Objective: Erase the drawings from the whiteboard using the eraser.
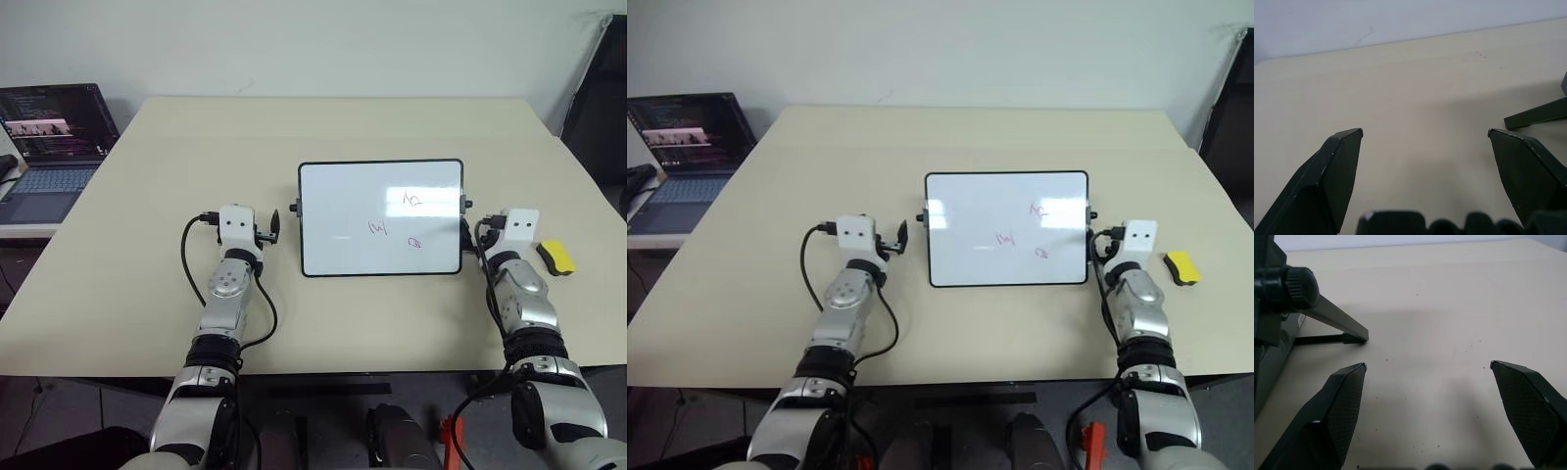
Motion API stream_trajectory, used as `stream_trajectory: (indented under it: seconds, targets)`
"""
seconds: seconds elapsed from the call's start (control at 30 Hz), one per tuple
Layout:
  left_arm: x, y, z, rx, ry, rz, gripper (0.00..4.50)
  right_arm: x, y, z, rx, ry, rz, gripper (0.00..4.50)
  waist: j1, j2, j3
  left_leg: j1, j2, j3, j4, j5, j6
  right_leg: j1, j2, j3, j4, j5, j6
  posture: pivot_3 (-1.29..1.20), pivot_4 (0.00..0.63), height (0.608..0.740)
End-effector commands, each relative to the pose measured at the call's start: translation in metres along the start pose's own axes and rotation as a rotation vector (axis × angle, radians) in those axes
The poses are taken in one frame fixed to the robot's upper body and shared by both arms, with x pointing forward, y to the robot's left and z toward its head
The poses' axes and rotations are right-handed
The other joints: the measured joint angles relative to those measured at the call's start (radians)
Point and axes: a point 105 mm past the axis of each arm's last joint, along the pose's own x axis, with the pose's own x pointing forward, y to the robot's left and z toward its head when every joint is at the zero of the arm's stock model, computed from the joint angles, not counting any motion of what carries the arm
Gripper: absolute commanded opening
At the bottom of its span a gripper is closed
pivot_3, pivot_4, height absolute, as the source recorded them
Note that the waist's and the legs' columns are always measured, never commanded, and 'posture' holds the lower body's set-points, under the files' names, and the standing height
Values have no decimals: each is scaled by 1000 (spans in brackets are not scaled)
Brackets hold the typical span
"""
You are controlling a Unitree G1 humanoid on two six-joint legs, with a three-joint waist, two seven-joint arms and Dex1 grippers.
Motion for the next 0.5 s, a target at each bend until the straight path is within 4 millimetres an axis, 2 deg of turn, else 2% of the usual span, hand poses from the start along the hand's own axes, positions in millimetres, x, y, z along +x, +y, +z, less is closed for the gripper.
stream_trajectory:
  seconds: [0.03, 0.2, 0.3, 0.43, 0.5]
  targets:
    - [4, -2, 11, -1, -42, -5, 4500, 2, -3, 17, -6, -57, -14, 4457, 0, 0, 0, 0, 0, 0, 0, 0, 0, 0, 0, 0, 0, 0, 0, 0, 150, 740]
    - [7, 7, 18, -19, -53, -12, 4500, 3, -7, 23, -6, -65, -11, 4457, -1, 0, 0, 0, 0, 0, 0, 0, 0, 0, 0, 0, 0, 0, 0, 0, 150, 740]
    - [3, 24, 38, -25, -118, -109, 4500, -1, -14, 36, -19, -76, 22, 4457, -3, 0, 0, -1, 0, 0, 0, 0, 0, -1, 0, 0, 0, 0, 0, 0, 150, 740]
    - [-11, 26, 61, -31, -120, -353, 4500, -11, -32, 50, -27, -65, 49, 4457, -5, 0, 0, -1, 0, 0, -1, 0, 0, -2, 0, 0, 0, 0, 0, 0, 150, 740]
    - [-27, 25, 81, -7, -97, -543, 4500, -19, -45, 63, -28, -55, 76, 4457, -6, 0, 0, -1, 0, 0, -1, 0, 0, -1, 0, 0, 0, 0, 0, 0, 150, 740]
